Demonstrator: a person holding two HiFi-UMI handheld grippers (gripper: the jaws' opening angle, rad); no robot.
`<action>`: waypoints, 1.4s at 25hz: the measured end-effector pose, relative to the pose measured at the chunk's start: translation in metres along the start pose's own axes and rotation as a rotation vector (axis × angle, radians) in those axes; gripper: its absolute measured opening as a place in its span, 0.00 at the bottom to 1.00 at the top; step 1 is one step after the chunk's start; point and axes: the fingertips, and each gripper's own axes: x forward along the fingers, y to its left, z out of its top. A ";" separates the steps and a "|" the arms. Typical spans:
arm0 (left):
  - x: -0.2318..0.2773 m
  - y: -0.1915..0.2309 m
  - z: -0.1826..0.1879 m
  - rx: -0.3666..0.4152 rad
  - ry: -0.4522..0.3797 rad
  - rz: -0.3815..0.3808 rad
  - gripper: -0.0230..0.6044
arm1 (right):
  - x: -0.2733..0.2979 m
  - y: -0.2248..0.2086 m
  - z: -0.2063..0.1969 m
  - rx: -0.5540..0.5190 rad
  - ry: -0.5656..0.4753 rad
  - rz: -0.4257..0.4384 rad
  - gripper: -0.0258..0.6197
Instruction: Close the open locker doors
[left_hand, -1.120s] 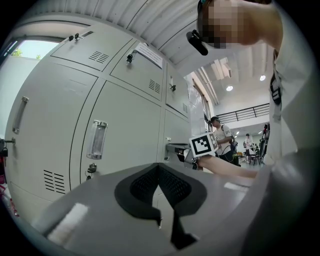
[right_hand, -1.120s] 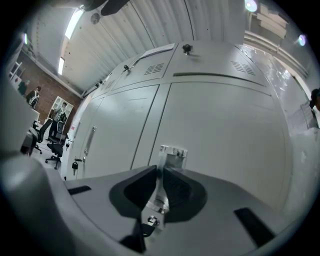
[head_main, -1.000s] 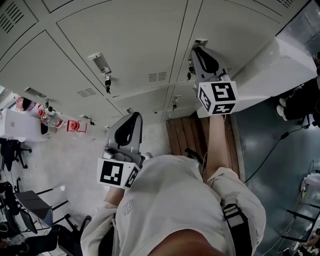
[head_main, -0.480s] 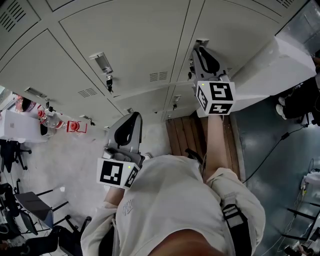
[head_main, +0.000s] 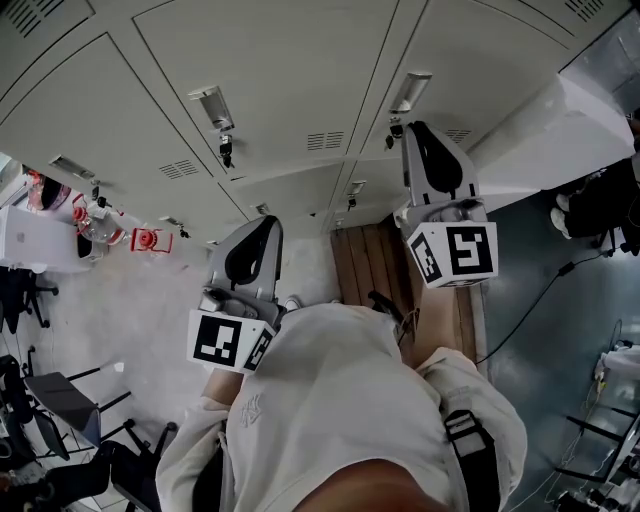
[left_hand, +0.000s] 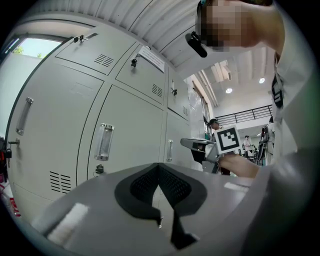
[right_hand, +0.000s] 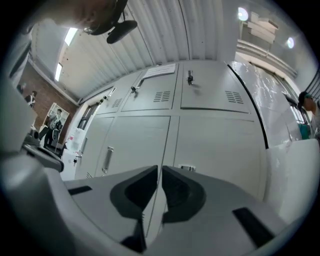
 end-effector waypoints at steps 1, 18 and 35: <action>-0.002 0.000 0.000 0.000 0.002 -0.002 0.05 | -0.008 0.009 0.001 0.014 -0.001 0.015 0.09; -0.039 0.014 -0.018 -0.010 0.045 -0.056 0.05 | -0.078 0.137 -0.064 0.215 0.148 0.122 0.07; -0.071 0.032 -0.016 -0.011 0.033 -0.039 0.05 | -0.078 0.178 -0.069 0.260 0.160 0.143 0.07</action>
